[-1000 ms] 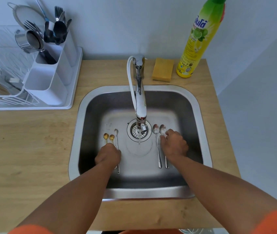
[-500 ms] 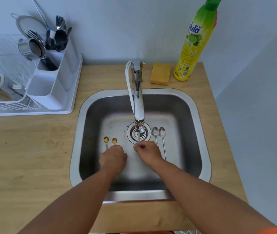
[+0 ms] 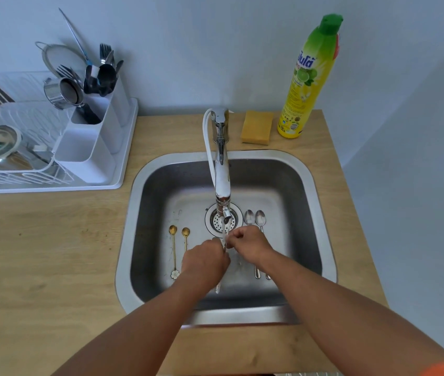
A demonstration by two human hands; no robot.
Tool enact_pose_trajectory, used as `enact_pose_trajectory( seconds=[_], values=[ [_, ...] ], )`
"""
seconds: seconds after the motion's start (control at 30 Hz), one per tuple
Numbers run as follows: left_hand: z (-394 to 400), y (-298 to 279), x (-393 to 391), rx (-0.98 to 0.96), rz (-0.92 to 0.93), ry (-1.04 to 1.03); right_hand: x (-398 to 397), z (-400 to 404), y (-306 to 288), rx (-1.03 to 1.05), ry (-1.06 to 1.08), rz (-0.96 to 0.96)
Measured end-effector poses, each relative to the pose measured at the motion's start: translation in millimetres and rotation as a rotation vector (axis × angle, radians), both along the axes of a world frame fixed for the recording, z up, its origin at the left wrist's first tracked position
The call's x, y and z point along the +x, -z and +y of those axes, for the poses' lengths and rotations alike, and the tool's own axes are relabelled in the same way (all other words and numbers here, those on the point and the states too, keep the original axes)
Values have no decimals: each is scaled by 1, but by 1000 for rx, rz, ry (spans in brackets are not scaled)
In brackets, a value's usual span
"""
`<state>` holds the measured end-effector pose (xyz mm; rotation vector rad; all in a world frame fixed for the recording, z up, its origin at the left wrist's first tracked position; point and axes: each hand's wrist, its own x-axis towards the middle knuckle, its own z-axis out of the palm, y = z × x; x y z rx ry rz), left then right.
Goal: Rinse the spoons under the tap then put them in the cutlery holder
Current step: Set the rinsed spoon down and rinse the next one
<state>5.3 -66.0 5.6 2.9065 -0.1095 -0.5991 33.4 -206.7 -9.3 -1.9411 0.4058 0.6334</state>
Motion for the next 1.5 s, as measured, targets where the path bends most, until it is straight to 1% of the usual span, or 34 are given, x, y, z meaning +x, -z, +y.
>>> enact_pose_trajectory(
  seconds=[0.07,0.1,0.17,0.23,0.27,0.3,0.33,0.4,0.47,0.57,0.67,0.77,0.9,0.97,1.07,1.17,1.3,1.43,1.5],
  values=[
    [6,-4,6,-108,-19,-77,3,-8,-3,-34,-90,-23],
    [8,-6,10,-212,-21,-154,4,-13,-6,-33,-129,-29],
    [10,-11,22,-527,25,-374,6,-21,-13,10,-194,-15],
    [9,-18,33,-834,157,-594,8,-26,-20,60,-257,26],
    [8,-21,37,-913,224,-656,9,-28,-24,68,-292,38],
    [7,-22,39,-949,267,-681,10,-29,-27,73,-324,39],
    [6,-22,39,-974,280,-691,10,-29,-30,81,-349,32],
    [3,-18,36,-1024,242,-746,11,-29,-36,73,-389,2],
    [0,-14,32,-1032,190,-830,11,-30,-38,31,-427,-30],
    [-6,-10,26,-993,134,-886,13,-33,-40,-24,-457,-66],
    [-11,-8,22,-1049,117,-942,13,-37,-39,-55,-454,-97],
    [-13,-8,18,-1073,140,-905,13,-39,-40,-66,-452,-130],
    [-14,-13,18,-1149,146,-893,10,-40,-40,-27,-455,-139],
    [-16,-17,21,-1125,117,-925,8,-41,-38,-8,-436,-141],
    [-19,-21,26,-1025,89,-952,6,-43,-37,6,-392,-154],
    [-19,-22,24,-1007,74,-890,8,-47,-37,0,-384,-162],
    [-7,-23,17,-961,39,-632,10,-52,-39,18,-406,-156],
    [1,-30,23,-981,27,-588,8,-53,-42,62,-436,-148],
    [-1,-35,28,-941,4,-579,9,-50,-44,71,-462,-165]
  ],
)
